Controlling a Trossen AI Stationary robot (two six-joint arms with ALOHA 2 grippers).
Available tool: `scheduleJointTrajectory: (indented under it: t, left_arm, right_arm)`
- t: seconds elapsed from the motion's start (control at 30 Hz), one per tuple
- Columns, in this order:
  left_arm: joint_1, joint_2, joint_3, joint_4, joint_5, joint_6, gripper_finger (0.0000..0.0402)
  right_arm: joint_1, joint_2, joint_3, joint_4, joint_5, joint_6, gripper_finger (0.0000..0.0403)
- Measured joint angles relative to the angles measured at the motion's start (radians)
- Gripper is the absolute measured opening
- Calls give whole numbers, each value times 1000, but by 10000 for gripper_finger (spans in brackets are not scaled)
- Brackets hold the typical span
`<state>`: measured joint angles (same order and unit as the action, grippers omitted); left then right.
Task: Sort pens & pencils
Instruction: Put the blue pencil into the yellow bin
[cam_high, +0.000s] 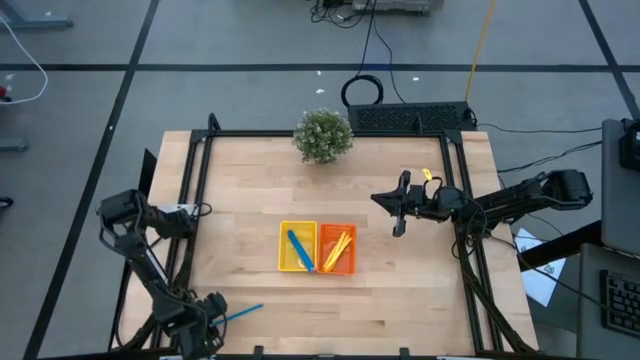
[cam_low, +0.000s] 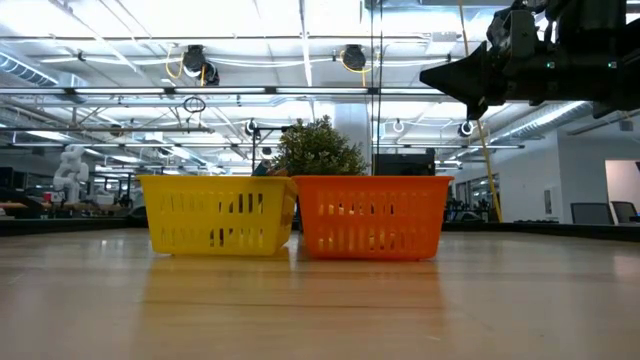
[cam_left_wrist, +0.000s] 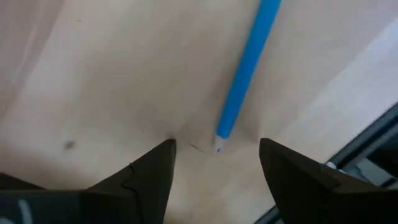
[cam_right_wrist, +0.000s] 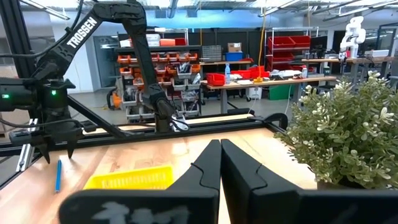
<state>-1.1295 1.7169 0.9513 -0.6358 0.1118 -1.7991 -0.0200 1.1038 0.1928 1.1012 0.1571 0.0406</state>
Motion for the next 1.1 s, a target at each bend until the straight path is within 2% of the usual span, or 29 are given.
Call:
scheduleJointTrajectory:
  t: [0.23, 0.37, 0.47, 0.83, 1.1]
  left_arm:
    - [10, 32, 3, -8, 3, 13, 241]
    - [8, 32, 3, -24, -31, 66, 231]
    - [8, 34, 2, -43, -37, 78, 197]
    - [8, 35, -2, -59, -52, 124, 13]
    - [8, 35, -3, -53, -54, 151, 4]
  right_arm:
    - [1, 0, 0, -13, -1, 0, 0]
    - [1, 0, 0, -23, -1, 1, 0]
    - [2, 0, 0, -24, -1, 8, 0]
    - [2, 0, 0, -30, -1, 8, 0]
    - [2, 0, 0, -30, -1, 8, 0]
